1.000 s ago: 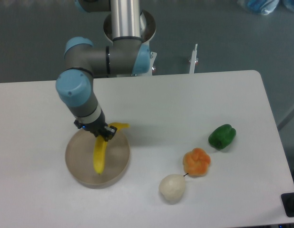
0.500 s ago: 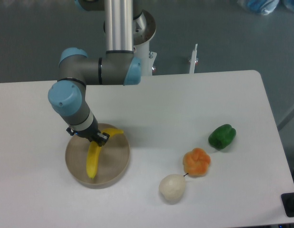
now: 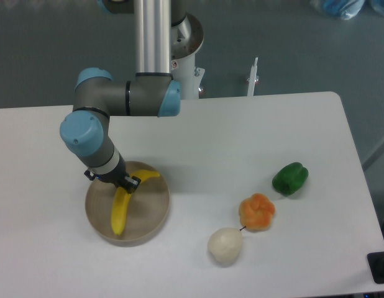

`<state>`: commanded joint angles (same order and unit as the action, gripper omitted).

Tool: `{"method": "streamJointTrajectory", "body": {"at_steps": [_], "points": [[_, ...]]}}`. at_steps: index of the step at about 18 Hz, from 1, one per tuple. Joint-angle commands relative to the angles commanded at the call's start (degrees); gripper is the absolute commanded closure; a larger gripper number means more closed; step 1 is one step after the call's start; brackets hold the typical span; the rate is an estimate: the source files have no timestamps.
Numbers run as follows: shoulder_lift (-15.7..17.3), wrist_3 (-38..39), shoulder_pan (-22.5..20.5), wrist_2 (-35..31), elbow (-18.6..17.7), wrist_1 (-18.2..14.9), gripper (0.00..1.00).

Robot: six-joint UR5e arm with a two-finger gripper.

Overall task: Place bananas on a plate
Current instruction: 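Lower the banana onto the plate and open the gripper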

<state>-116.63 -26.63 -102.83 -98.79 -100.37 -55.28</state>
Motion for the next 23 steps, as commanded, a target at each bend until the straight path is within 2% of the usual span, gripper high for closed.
{"method": "streamJointTrajectory", "body": {"at_steps": [11, 13, 16, 21, 23], "points": [[-0.1, 0.2, 0.8, -0.3, -0.2, -0.1, 0.58], [-0.2, 0.1, 0.8, -0.5, -0.2, -0.1, 0.54], [-0.3, 0.0, 0.8, -1.0, -0.2, -0.1, 0.54], [-0.1, -0.2, 0.8, -1.2, -0.1, -0.1, 0.39], [0.3, -0.4, 0.7, -1.2, 0.3, 0.0, 0.27]]}}
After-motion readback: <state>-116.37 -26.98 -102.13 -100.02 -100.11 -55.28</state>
